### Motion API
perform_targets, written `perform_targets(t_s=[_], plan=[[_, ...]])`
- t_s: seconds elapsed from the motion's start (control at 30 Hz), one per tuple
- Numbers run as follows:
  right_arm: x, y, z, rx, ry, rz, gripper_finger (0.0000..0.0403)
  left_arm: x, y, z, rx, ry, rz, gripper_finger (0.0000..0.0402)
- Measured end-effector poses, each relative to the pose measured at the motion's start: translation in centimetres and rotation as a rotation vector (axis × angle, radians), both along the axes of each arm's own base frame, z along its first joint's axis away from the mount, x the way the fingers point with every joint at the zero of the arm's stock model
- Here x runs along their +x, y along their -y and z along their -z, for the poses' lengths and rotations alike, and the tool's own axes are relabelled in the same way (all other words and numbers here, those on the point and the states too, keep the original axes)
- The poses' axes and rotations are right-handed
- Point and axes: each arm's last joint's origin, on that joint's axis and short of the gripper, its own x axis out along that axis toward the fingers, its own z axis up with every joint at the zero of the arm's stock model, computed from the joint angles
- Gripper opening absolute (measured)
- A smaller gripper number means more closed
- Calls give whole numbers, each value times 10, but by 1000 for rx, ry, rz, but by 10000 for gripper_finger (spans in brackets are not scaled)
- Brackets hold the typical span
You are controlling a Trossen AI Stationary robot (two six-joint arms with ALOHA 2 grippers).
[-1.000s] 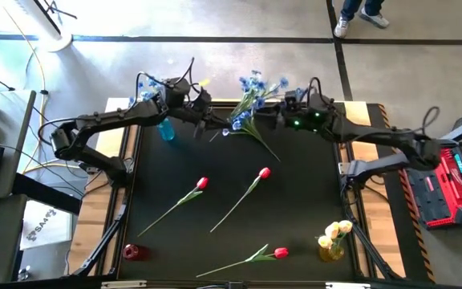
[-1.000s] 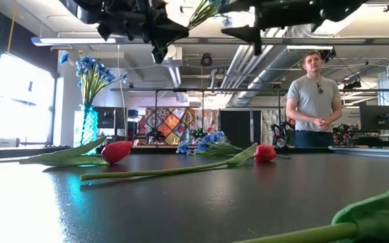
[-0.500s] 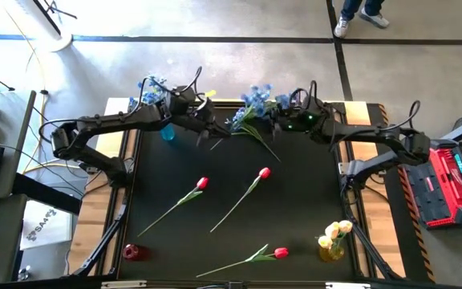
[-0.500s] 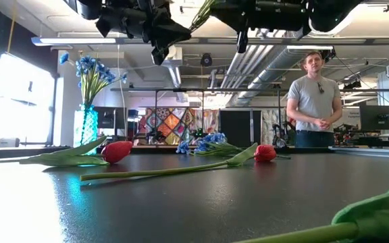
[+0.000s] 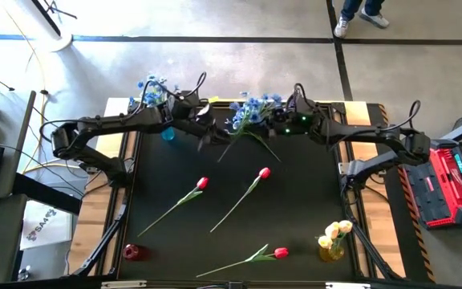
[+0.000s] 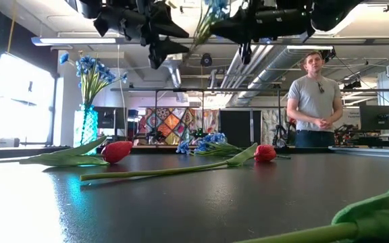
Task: Sort flowers into vase by color
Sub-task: Put the bottom blue flowers into the blue vase
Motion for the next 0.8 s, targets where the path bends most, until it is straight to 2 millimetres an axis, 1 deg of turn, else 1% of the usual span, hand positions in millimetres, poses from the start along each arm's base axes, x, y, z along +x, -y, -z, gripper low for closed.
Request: perform_targets(t_s=[0.1,0.17,0.33,0.43,0.57,0.73,0.8], plan=[[0,0,6,-8,-56,20,1,0,-1,1,2,-11,-22,180],[-1,0,6,-21,-63,21,1,1,-1,-2,15,15,-34,194],[-1,1,6,-36,-64,27,0,8,3,-12,53,130,-38,203],[-1,1,7,-43,-70,29,0,11,3,-11,59,134,-68,200],[-1,1,7,-45,-76,28,0,20,3,-3,39,126,-78,187],[-1,0,7,-46,-74,7,0,33,6,7,34,144,-60,156],[-1,0,7,-44,-74,-3,0,35,7,9,32,138,-55,142]])
